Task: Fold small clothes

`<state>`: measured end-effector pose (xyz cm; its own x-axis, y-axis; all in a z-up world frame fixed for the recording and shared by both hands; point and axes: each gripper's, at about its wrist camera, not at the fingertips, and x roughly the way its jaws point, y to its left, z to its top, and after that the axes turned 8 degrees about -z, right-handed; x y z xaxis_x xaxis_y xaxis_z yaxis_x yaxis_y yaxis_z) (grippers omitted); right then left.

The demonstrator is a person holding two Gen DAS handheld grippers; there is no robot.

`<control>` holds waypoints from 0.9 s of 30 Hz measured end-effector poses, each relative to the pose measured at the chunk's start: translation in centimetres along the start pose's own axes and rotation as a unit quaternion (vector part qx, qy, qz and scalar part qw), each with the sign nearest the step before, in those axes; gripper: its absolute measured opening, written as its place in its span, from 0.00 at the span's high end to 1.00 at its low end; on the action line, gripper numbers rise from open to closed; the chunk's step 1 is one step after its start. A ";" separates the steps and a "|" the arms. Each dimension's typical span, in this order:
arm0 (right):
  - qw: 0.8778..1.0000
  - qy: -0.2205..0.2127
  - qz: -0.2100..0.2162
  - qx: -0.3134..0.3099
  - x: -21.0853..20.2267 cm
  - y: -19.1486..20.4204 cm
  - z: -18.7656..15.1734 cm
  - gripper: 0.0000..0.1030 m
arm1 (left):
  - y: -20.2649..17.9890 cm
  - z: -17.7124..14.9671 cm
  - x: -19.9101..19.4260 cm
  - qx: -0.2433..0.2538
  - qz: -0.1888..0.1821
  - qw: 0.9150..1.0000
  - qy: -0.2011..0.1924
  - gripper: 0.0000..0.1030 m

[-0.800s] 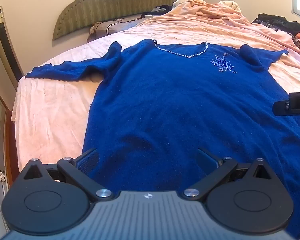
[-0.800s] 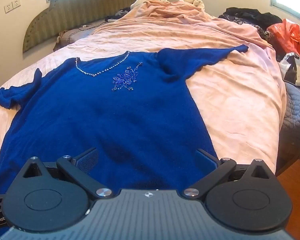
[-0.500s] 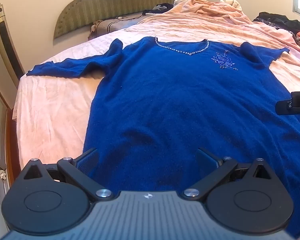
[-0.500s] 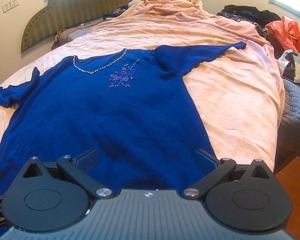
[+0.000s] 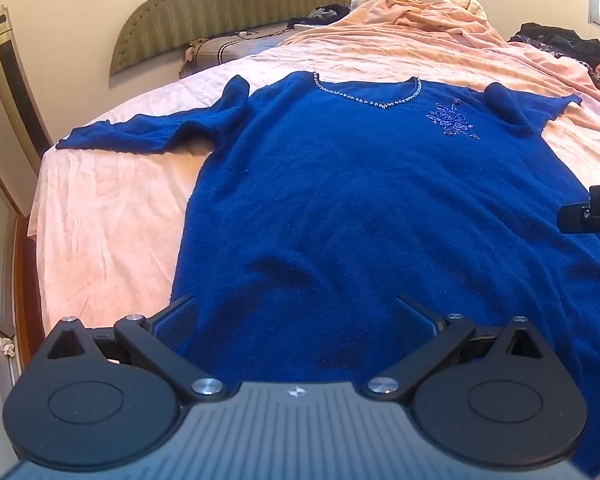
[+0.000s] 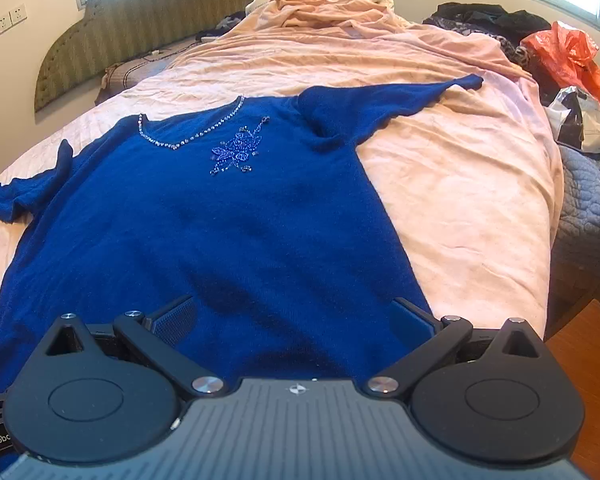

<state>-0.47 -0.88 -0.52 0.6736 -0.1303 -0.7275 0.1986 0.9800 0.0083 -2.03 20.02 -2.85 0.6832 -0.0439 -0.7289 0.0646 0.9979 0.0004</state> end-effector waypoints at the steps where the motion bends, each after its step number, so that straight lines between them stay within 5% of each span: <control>1: 1.000 0.002 0.004 -0.002 0.0 0.1 0.0 0.00 | 0.0 0.0 0.0 0.000 0.000 1.000 0.000 0.00; 7: 1.000 0.019 0.014 -0.014 0.5 0.2 -0.3 0.11 | 0.0 0.1 -0.2 -0.001 0.000 1.000 -0.002 0.00; 17: 0.997 0.072 0.003 0.009 3.0 -1.0 -1.7 0.01 | 0.1 0.0 -0.1 -0.003 0.002 1.000 0.006 0.00; 21: 0.998 0.042 -0.033 -0.045 2.8 0.8 -3.0 0.00 | -0.1 -0.1 0.1 -0.001 0.000 1.000 0.012 0.00; 27: 0.998 0.029 -0.035 -0.034 2.5 0.5 -3.6 0.01 | -0.3 -0.3 0.4 0.001 -0.002 1.000 0.019 0.00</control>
<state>-1.26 -0.20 -4.77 0.6169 -0.1914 -0.7634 0.1931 0.9771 -0.0889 -2.04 19.72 -3.37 0.6554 -0.0457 -0.7539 0.0677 0.9977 -0.0016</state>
